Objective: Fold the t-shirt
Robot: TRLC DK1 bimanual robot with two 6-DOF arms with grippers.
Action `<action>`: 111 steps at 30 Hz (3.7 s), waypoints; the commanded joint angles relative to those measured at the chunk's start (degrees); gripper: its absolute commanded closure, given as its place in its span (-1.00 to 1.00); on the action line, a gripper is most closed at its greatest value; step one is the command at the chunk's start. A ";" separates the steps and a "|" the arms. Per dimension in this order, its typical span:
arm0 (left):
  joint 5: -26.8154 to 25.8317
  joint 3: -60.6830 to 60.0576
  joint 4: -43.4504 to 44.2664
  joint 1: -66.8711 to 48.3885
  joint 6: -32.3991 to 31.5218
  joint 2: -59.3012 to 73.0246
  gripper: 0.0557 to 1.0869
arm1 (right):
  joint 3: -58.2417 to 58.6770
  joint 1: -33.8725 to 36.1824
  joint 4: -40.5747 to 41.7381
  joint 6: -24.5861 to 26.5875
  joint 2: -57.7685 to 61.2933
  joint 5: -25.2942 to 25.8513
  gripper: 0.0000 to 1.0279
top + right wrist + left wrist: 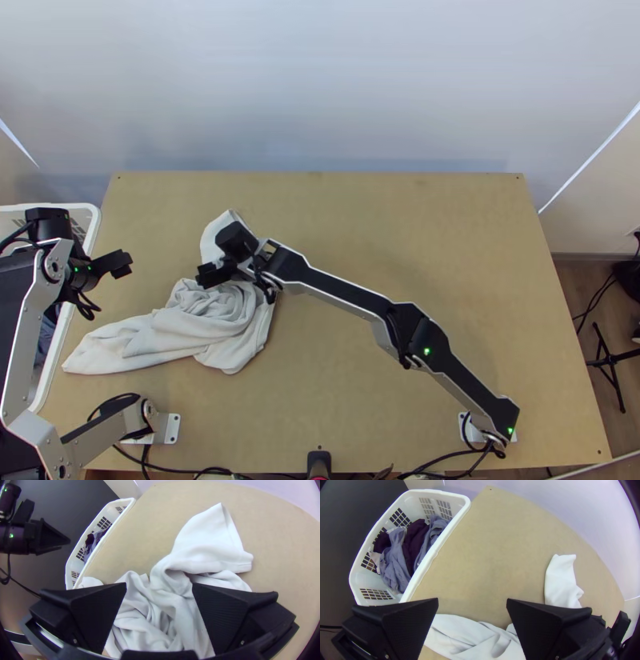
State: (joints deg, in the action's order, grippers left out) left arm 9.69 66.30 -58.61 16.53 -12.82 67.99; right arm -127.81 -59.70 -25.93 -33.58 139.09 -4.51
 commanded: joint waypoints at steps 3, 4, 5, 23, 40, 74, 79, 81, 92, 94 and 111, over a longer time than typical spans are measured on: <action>-0.11 -1.26 0.43 -1.24 -0.54 1.10 -0.93 | 6.08 6.70 -5.53 -1.57 -8.13 0.03 -0.92; -0.11 -1.26 0.60 -1.33 -0.54 1.36 -0.93 | 6.52 7.85 -5.53 -2.10 -8.39 0.03 -0.88; -0.11 -1.26 0.69 -1.42 -0.63 1.54 -0.93 | 6.87 8.90 -5.53 -2.72 -8.39 0.03 -0.86; -0.03 -0.74 1.39 -3.00 -1.86 3.82 -0.93 | -2.97 12.86 -4.56 -8.60 4.79 -2.61 -0.27; 0.06 -0.91 1.92 -4.23 -2.83 4.96 -0.93 | -4.47 10.92 -0.43 -12.74 8.57 -4.54 -0.01; 0.41 2.25 1.74 -3.35 -2.39 5.40 -0.93 | -4.29 -4.11 19.52 -1.57 8.39 -2.08 0.94; 0.41 3.31 1.74 -3.35 -2.39 6.37 -0.93 | -3.76 -4.55 19.08 -0.52 8.75 -1.90 0.08; 0.33 3.13 1.74 -3.35 -2.47 6.63 -0.93 | -3.68 -4.28 17.94 -0.52 8.31 -1.81 -0.30; 0.33 1.81 2.45 -4.05 -3.26 7.42 -0.93 | 7.75 3.89 15.03 22.95 -4.70 1.79 -0.40; 0.33 1.37 2.71 -4.05 -3.35 7.42 -0.93 | 7.40 6.00 11.96 25.23 -6.02 0.73 -0.39; 0.33 0.67 3.15 -3.61 -3.26 8.13 -0.93 | -6.84 14.00 -17.66 25.50 -2.24 -26.51 -0.08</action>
State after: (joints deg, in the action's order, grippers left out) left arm 9.96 67.18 -55.53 12.78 -16.10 75.85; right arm -131.15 -47.22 -35.94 -3.18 135.76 -21.76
